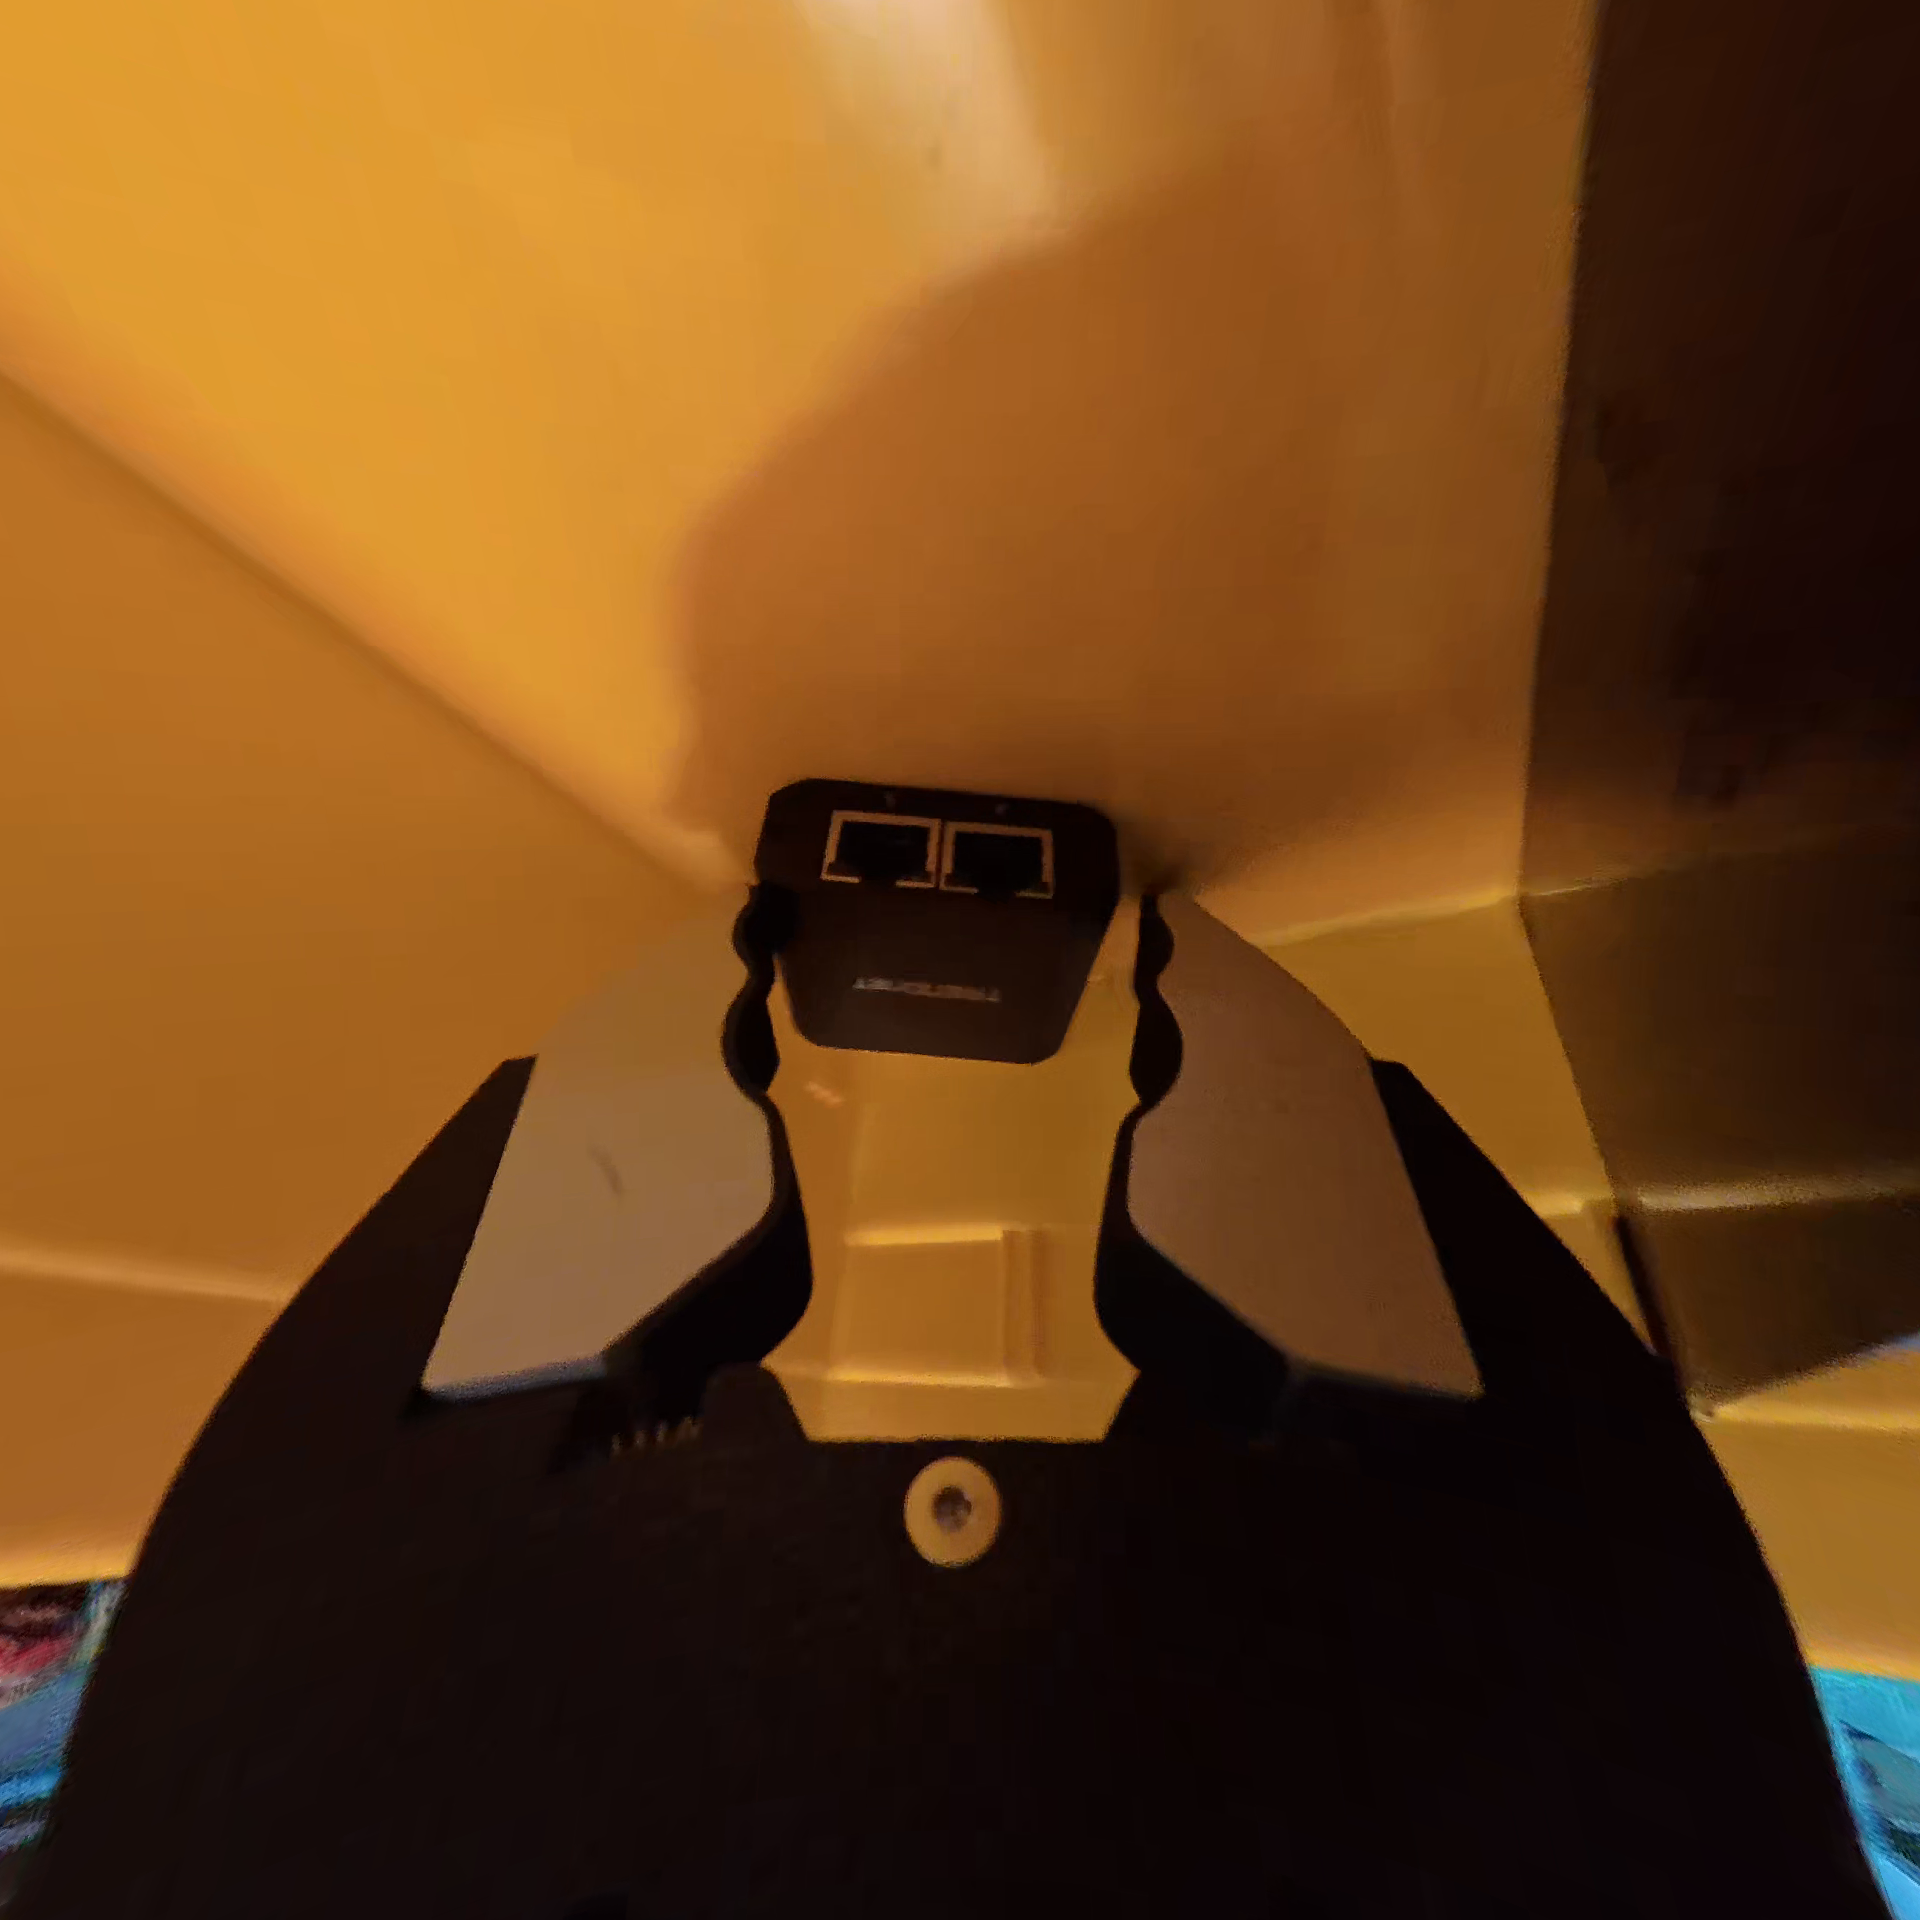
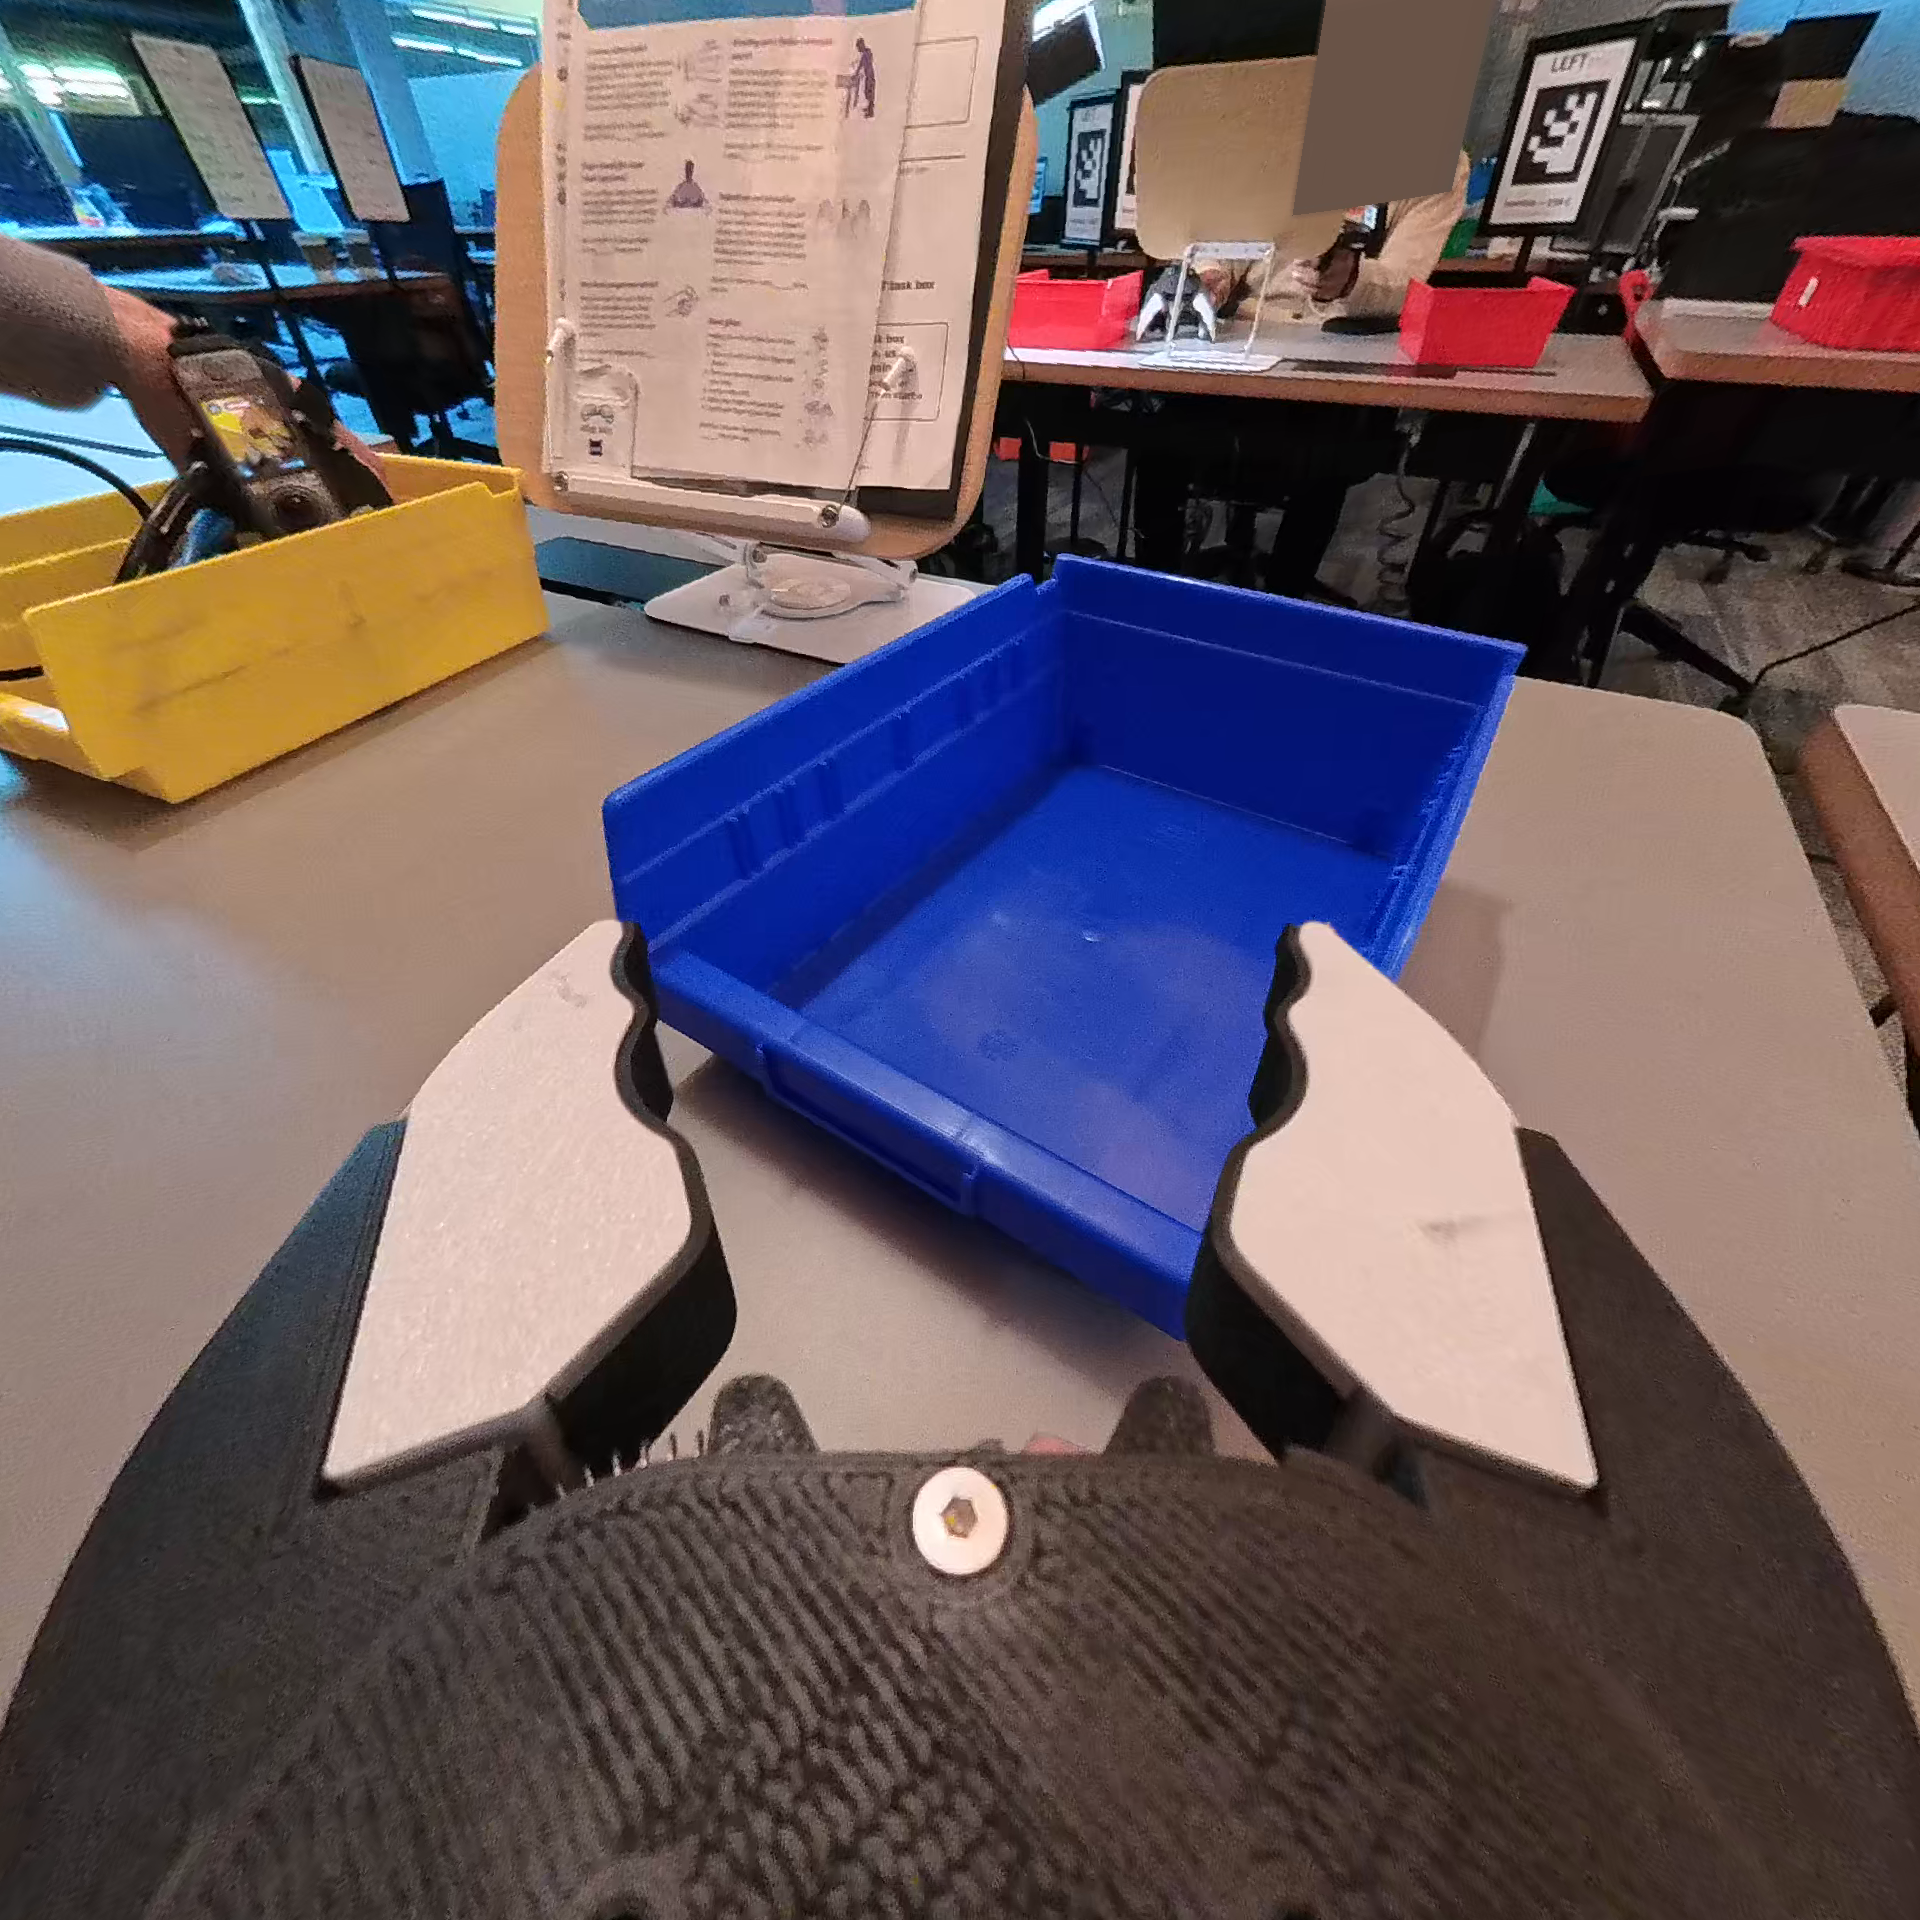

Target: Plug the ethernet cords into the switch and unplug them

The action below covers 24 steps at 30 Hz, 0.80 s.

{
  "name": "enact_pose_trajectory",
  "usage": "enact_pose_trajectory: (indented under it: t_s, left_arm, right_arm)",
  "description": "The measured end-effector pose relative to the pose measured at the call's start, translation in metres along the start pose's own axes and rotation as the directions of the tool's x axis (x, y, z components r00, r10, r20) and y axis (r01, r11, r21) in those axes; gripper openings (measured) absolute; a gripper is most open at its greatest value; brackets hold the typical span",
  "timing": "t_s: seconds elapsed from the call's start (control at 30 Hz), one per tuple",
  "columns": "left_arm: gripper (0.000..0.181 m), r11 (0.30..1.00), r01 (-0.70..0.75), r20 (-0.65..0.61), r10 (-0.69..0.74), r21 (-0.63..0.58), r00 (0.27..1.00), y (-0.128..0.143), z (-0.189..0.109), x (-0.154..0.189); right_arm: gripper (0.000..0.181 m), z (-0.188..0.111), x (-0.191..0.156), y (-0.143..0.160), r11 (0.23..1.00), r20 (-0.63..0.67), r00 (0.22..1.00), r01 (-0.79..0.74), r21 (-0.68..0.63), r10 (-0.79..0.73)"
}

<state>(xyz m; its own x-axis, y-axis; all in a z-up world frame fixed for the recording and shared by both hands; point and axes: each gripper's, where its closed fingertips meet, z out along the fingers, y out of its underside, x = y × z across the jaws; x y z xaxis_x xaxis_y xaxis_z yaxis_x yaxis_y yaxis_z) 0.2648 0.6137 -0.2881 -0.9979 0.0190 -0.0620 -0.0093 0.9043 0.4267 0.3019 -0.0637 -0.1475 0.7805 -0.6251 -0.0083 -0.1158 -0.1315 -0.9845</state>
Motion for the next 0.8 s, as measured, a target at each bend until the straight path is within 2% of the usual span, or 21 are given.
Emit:
enact_pose_trajectory:
  t_s: [0.03, 0.1, 0.17, 0.27, 0.4, 0.5, 0.53, 0.6, 0.7, 0.8]
  left_arm:
    - [0.06, 1.0, 0.021, -0.005, -0.021, -0.022, 1.0, 0.004, 0.001, -0.001]
    - [0.06, 0.995, 0.087, -0.018, -0.088, -0.043, 0.996, 0.007, 0.002, -0.001]
    - [0.059, 0.977, 0.21, -0.002, -0.21, -0.023, 0.978, 0.009, 0.0, -0.004]
    - [0.059, 0.906, 0.413, 0.034, -0.418, 0.096, 0.908, 0.009, -0.02, -0.015]
    - [0.059, 0.769, 0.566, 0.084, -0.611, 0.296, 0.787, 0.011, -0.078, -0.033]
    - [0.059, 0.579, 0.595, 0.067, -0.746, 0.557, 0.662, 0.0, -0.153, -0.045]
    - [0.059, 0.502, 0.568, 0.044, -0.773, 0.652, 0.633, -0.01, -0.184, -0.047]
    - [0.059, 0.306, 0.475, -0.061, -0.788, 0.825, 0.612, -0.045, -0.248, -0.043]
    - [0.059, 0.026, 0.327, -0.215, -0.704, 0.945, 0.677, -0.122, -0.324, -0.017]
    - [0.059, -0.24, 0.213, -0.311, -0.528, 0.947, 0.79, -0.215, -0.372, 0.022]
  right_arm:
    - [0.111, 0.0, 0.001, 0.0, 1.0, -0.005, 1.0, 0.001, -0.002, -0.001]
    - [0.11, 0.0, 0.0, 0.0, 1.0, -0.004, 1.0, 0.003, 0.004, -0.003]
    - [0.108, -0.001, -0.001, -0.002, 1.0, 0.004, 1.0, -0.002, 0.011, 0.002]
    - [0.106, -0.003, -0.003, -0.007, 1.0, 0.002, 1.0, 0.002, 0.021, -0.002]
    - [0.104, -0.003, -0.019, -0.015, 0.999, 0.039, 0.999, 0.033, 0.036, -0.034]
    - [0.104, 0.003, -0.046, -0.022, 0.998, 0.127, 0.991, 0.041, 0.055, -0.048]
    - [0.104, 0.005, -0.056, -0.025, 0.997, 0.155, 0.986, 0.044, 0.067, -0.054]
    - [0.101, 0.011, -0.08, -0.034, 0.994, 0.225, 0.973, 0.037, 0.106, -0.06]
    - [0.096, 0.022, -0.122, -0.046, 0.985, 0.356, 0.934, -0.022, 0.173, -0.041]
    - [0.093, 0.033, -0.162, -0.044, 0.982, 0.493, 0.87, -0.093, 0.167, -0.002]
